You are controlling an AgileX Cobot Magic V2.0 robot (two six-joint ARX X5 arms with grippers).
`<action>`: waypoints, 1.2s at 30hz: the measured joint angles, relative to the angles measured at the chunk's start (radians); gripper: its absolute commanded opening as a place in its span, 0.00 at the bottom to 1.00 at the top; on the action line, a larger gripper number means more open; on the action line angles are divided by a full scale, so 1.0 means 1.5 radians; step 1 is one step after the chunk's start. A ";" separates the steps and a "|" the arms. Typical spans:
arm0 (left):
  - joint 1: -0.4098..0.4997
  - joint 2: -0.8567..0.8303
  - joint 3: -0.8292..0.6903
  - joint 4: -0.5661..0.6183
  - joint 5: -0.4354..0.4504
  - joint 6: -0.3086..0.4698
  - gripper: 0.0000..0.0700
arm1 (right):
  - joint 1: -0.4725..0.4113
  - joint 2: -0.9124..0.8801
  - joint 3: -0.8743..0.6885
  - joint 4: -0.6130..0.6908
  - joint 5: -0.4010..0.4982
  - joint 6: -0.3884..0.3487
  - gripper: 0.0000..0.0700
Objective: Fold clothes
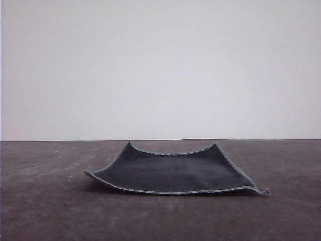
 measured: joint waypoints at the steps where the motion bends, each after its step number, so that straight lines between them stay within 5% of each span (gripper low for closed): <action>1: -0.018 0.003 0.000 0.009 0.000 0.006 0.01 | 0.008 0.007 0.000 0.000 0.000 -0.005 0.01; 7: -0.111 0.020 0.006 0.042 0.002 0.078 0.01 | 0.076 0.014 0.000 0.034 0.000 -0.020 0.01; 13: -0.125 0.023 0.006 0.042 0.002 0.118 0.02 | 0.115 0.013 0.000 0.040 0.000 -0.037 0.02; 17: -0.125 0.023 0.006 0.042 0.002 0.119 0.54 | 0.115 0.013 0.000 0.041 0.000 -0.041 0.43; 19: -0.125 0.023 0.006 0.042 0.002 0.117 0.63 | 0.115 0.013 0.000 0.041 0.000 -0.042 0.48; 31: -0.125 0.023 0.006 0.039 0.002 0.076 0.61 | 0.115 0.013 0.000 0.041 0.000 -0.035 0.48; 36: -0.125 0.035 0.010 0.029 0.002 0.010 0.62 | 0.115 0.028 0.002 0.034 0.000 0.033 0.48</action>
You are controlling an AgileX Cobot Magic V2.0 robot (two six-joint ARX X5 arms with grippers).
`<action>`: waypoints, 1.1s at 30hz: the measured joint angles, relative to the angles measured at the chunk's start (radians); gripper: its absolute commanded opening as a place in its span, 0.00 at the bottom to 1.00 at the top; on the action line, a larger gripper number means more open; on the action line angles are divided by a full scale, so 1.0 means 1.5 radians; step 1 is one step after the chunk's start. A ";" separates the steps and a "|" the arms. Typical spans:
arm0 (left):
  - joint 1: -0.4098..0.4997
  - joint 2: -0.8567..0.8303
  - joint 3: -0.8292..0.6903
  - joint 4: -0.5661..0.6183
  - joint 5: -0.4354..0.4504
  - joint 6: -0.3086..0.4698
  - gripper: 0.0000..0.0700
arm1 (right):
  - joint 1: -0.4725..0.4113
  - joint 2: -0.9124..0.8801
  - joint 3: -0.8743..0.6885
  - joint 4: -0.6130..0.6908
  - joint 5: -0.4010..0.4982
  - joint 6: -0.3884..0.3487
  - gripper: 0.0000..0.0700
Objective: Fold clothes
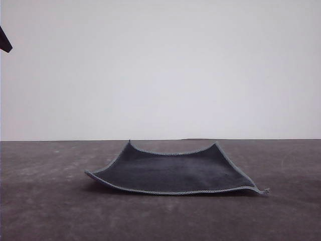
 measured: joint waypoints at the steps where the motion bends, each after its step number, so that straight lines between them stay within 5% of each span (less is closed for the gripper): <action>1: 0.000 0.008 0.005 -0.010 0.000 -0.009 0.62 | 0.000 0.009 0.003 -0.006 0.000 0.019 0.48; 9: 0.000 0.133 0.056 -0.033 0.037 -0.029 0.62 | 0.000 0.146 0.031 0.021 -0.077 0.119 0.48; 25: 0.000 0.442 0.105 0.203 0.093 -0.032 0.62 | -0.001 0.506 0.071 0.310 -0.181 0.137 0.48; 33: 0.000 0.587 0.187 0.259 0.103 -0.016 0.62 | -0.014 0.676 0.177 0.359 -0.210 0.137 0.48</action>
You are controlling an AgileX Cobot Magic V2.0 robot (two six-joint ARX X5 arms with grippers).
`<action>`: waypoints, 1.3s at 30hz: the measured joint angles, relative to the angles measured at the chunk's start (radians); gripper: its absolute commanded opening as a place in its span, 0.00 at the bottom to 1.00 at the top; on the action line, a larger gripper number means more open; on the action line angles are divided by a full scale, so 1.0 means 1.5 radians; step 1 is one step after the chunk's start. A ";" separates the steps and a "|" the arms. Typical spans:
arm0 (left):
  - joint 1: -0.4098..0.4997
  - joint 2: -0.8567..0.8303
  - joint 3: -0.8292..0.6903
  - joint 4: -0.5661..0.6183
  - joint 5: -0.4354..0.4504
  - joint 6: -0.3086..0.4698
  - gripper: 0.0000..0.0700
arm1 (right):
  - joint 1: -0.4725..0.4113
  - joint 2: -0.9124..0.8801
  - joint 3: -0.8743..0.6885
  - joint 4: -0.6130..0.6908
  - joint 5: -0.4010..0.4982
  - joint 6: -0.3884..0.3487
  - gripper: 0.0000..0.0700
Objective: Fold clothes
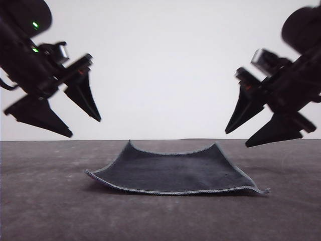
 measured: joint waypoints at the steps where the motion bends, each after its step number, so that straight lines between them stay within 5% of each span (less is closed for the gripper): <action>1: 0.000 0.017 0.014 0.000 0.001 0.002 0.62 | -0.003 0.019 0.017 0.001 0.000 0.000 0.48; 20: -0.008 0.290 0.277 -0.004 0.026 0.019 0.62 | -0.025 0.210 0.219 -0.010 -0.033 0.002 0.48; 39: -0.049 0.342 0.304 0.035 0.054 0.013 0.62 | -0.024 0.291 0.232 0.064 -0.090 0.047 0.48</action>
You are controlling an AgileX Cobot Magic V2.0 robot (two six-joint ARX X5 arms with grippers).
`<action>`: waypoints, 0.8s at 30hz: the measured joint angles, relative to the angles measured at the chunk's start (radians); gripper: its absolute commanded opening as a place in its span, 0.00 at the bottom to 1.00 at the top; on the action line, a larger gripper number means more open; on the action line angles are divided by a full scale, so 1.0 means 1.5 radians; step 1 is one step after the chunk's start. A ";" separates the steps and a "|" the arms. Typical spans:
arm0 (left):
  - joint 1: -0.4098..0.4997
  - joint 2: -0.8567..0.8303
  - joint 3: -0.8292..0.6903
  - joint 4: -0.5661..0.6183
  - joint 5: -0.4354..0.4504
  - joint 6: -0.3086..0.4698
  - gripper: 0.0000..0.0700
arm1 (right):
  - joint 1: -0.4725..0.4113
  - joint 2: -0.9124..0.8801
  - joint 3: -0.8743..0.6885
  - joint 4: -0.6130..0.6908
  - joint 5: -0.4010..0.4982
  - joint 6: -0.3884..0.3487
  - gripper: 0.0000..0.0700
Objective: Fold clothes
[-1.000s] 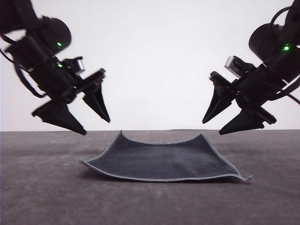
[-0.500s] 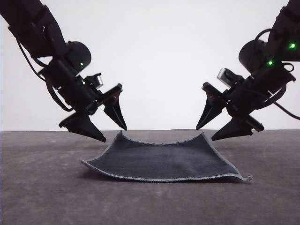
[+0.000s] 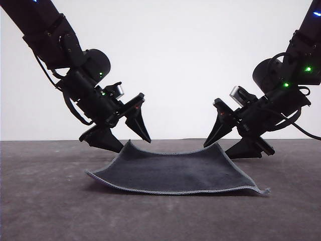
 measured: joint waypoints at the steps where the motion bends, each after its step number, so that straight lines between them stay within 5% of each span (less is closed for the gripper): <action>1: -0.002 0.000 0.000 0.002 0.000 0.000 0.62 | 0.000 0.001 0.000 0.003 0.000 0.002 0.47; 6: -0.003 0.000 0.000 0.009 0.000 -0.002 0.60 | 0.000 0.001 0.000 0.006 0.003 0.005 0.34; 10: -0.003 0.000 0.000 0.010 0.000 -0.002 0.38 | 0.000 0.001 0.000 0.006 0.003 0.005 0.19; 15: -0.003 0.000 0.000 0.010 -0.024 -0.002 0.25 | 0.000 0.001 0.000 0.006 0.003 0.005 0.01; 24: -0.002 0.001 0.000 0.028 -0.057 -0.001 0.00 | 0.000 0.001 0.000 0.006 0.004 0.005 0.00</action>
